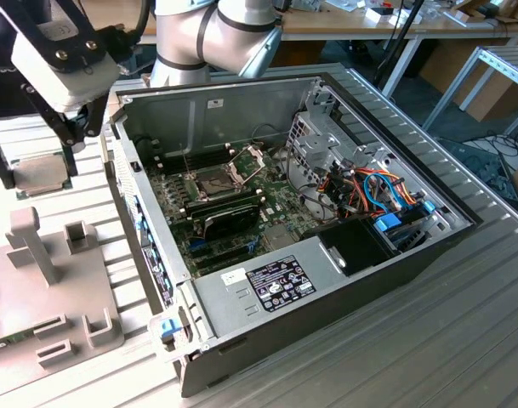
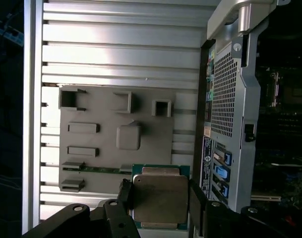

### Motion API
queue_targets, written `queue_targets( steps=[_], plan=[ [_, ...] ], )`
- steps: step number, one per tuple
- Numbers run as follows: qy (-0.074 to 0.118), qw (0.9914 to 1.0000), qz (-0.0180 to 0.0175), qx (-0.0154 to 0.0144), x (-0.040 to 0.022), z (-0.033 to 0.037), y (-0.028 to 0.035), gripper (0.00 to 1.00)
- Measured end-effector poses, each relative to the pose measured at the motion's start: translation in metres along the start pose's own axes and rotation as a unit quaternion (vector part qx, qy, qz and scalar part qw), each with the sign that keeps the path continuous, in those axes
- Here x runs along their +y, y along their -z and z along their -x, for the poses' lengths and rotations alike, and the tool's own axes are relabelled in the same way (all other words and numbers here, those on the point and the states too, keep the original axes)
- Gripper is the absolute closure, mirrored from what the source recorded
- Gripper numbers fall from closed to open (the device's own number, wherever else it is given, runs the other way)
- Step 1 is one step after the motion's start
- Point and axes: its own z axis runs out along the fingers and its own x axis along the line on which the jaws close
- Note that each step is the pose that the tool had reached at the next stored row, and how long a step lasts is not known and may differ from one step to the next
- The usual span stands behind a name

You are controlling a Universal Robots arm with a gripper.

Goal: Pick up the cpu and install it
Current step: 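Pick up the cpu and move it towards the insertion slot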

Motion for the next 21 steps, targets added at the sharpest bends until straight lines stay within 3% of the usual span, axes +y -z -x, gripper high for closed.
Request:
queue_targets(
  steps=[6, 21],
  plan=[
    [0.000, 1.00000, 0.0000, 0.0000, -0.0007, 0.0146, 0.0003, 0.45],
    [0.000, 1.00000, 0.0000, 0.0000, -0.0020, 0.0424, 0.0009, 0.45]
  ],
)
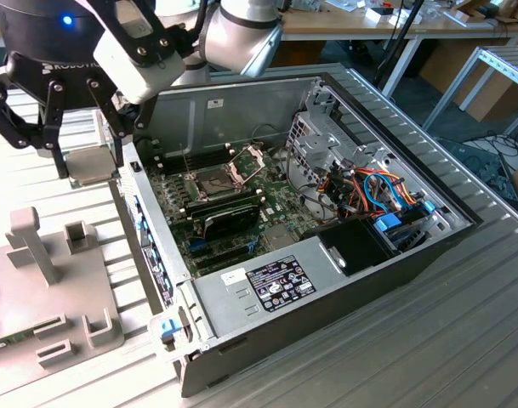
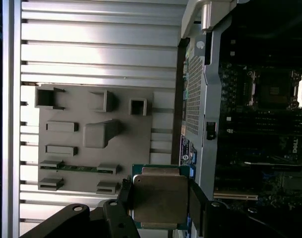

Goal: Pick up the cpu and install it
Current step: 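Pick up the cpu and move it towards the insertion slot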

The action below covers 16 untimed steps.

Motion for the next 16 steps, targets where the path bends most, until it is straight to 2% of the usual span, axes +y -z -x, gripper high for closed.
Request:
queue_targets(
  steps=[16],
  plan=[
    [0.000, 1.00000, 0.0000, 0.0000, -0.0011, 0.0238, 0.0005, 0.45]
  ],
)
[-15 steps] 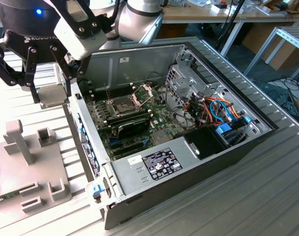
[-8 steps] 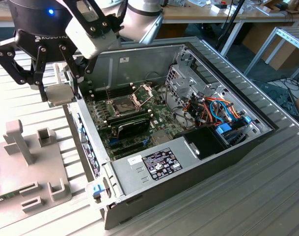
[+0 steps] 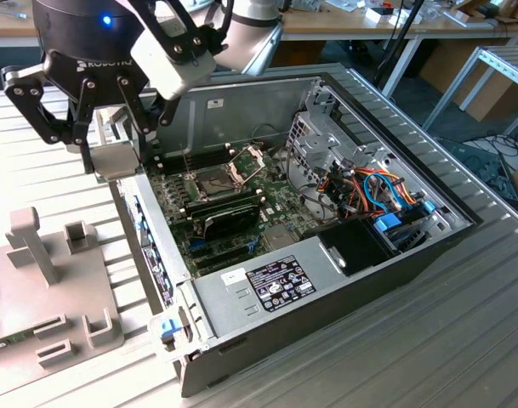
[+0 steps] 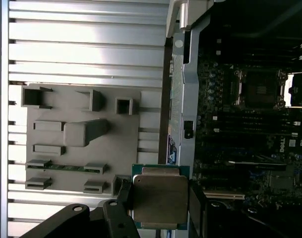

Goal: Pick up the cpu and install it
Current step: 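Pick up the cpu and move it towards the insertion slot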

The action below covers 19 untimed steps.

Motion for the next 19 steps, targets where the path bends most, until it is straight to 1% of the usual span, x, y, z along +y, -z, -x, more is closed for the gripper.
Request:
queue_targets(
  steps=[8, 14, 19],
  plan=[
    [0.000, 1.00000, 0.0000, 0.0000, -0.0005, 0.0106, 0.0003, 0.45],
    [0.000, 1.00000, 0.0000, 0.0000, -0.0005, 0.0115, 0.0003, 0.45],
    [0.000, 1.00000, 0.0000, 0.0000, -0.0007, 0.0142, 0.0003, 0.45]
  ],
)
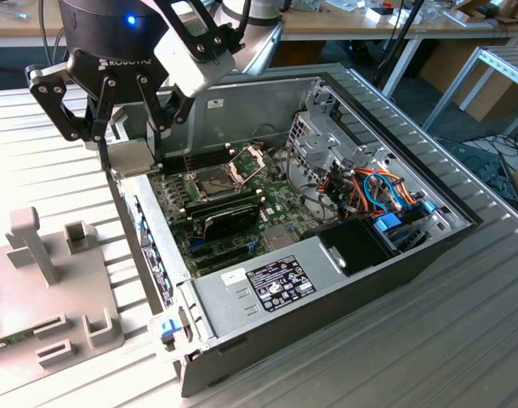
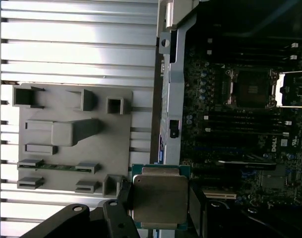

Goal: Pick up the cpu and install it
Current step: 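Pick up the cpu and move it towards the insertion slot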

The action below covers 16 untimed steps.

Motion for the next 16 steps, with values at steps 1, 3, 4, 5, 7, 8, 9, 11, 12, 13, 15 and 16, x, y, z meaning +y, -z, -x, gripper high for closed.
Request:
queue_targets(
  steps=[1, 3, 4, 5, 7, 8, 9, 11, 12, 13, 15, 16],
  plan=[
    [0.000, 1.00000, 0.0000, 0.0000, -0.0001, 0.0005, 0.0000, 0.45],
    [0.000, 1.00000, 0.0000, 0.0000, -0.0001, 0.0021, 0.0000, 0.45],
    [0.000, 1.00000, 0.0000, 0.0000, -0.0002, 0.0031, 0.0000, 0.45],
    [0.000, 1.00000, 0.0000, 0.0000, -0.0002, 0.0040, 0.0001, 0.45],
    [0.000, 1.00000, 0.0000, 0.0000, -0.0003, 0.0057, 0.0001, 0.45],
    [0.000, 1.00000, 0.0000, 0.0000, -0.0003, 0.0069, 0.0002, 0.45],
    [0.000, 1.00000, 0.0000, 0.0000, -0.0004, 0.0080, 0.0002, 0.45],
    [0.000, 1.00000, 0.0000, 0.0000, -0.0004, 0.0091, 0.0002, 0.45],
    [0.000, 1.00000, 0.0000, 0.0000, -0.0005, 0.0098, 0.0002, 0.45],
    [0.000, 1.00000, 0.0000, 0.0000, -0.0005, 0.0103, 0.0002, 0.45],
    [0.000, 1.00000, 0.0000, 0.0000, -0.0005, 0.0116, 0.0003, 0.45],
    [0.000, 1.00000, 0.0000, 0.0000, -0.0006, 0.0120, 0.0003, 0.45]
  ],
)
